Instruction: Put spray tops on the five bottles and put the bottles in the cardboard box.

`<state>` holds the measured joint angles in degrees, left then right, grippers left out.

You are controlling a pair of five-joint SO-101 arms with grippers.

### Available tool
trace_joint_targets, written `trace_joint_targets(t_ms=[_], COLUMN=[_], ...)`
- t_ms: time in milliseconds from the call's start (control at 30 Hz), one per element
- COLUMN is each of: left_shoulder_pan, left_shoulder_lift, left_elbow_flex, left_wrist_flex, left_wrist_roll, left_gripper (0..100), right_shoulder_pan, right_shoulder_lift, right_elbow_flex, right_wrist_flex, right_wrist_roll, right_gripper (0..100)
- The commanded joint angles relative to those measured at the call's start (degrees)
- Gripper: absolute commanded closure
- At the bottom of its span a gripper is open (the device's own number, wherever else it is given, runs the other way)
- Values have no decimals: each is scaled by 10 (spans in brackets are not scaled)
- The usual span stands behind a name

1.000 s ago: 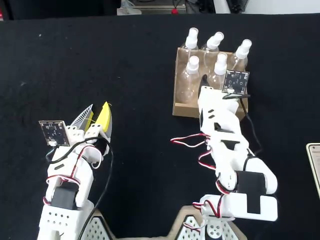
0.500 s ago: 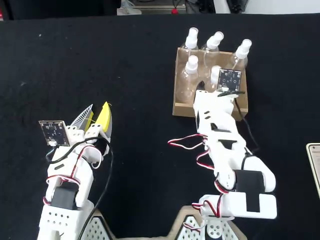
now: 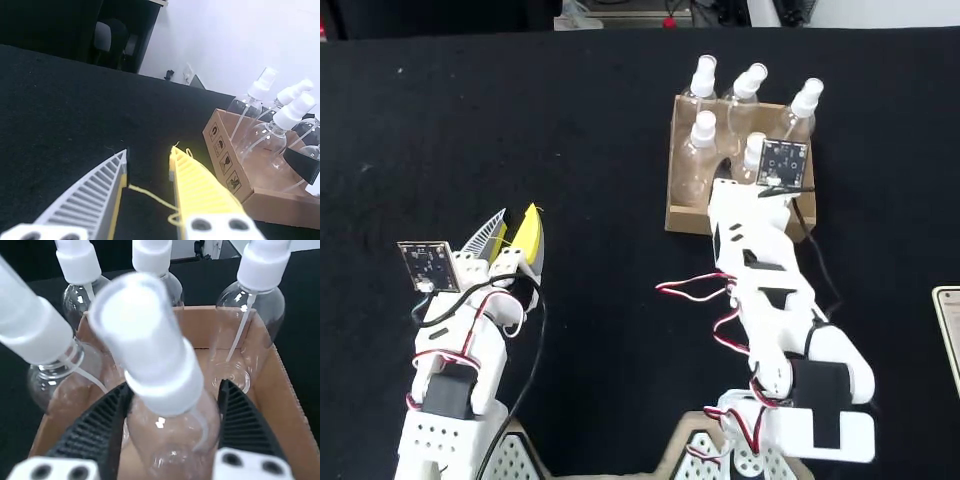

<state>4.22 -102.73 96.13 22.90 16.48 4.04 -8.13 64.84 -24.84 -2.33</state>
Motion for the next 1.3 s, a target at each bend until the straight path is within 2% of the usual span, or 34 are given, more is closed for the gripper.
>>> trace_joint_targets(t_ms=[0, 133, 267, 433, 867, 1267], left_shoulder_pan=[-4, -4, -4, -4, -4, -4], left_shoulder_lift=[0, 0, 0, 0, -2, -2], left_elbow_flex=[13, 13, 13, 13, 13, 13], left_wrist_flex=[1, 1, 1, 1, 1, 1], left_wrist_roll=[-4, -4, -4, -4, -4, -4], left_gripper=[863, 863, 863, 863, 863, 863], right_shoulder_pan=[-6, -9, -9, -9, -4, -9], right_shoulder_lift=[-30, -30, -35, -35, -40, -145], right_elbow_flex=[-2, -4, -40, -70, -75, -15], right_wrist_flex=[3, 16, 106, 171, 170, 174], right_wrist_roll=[-4, -5, -5, -4, -2, -2], right_gripper=[753, 676, 607, 603, 604, 606])
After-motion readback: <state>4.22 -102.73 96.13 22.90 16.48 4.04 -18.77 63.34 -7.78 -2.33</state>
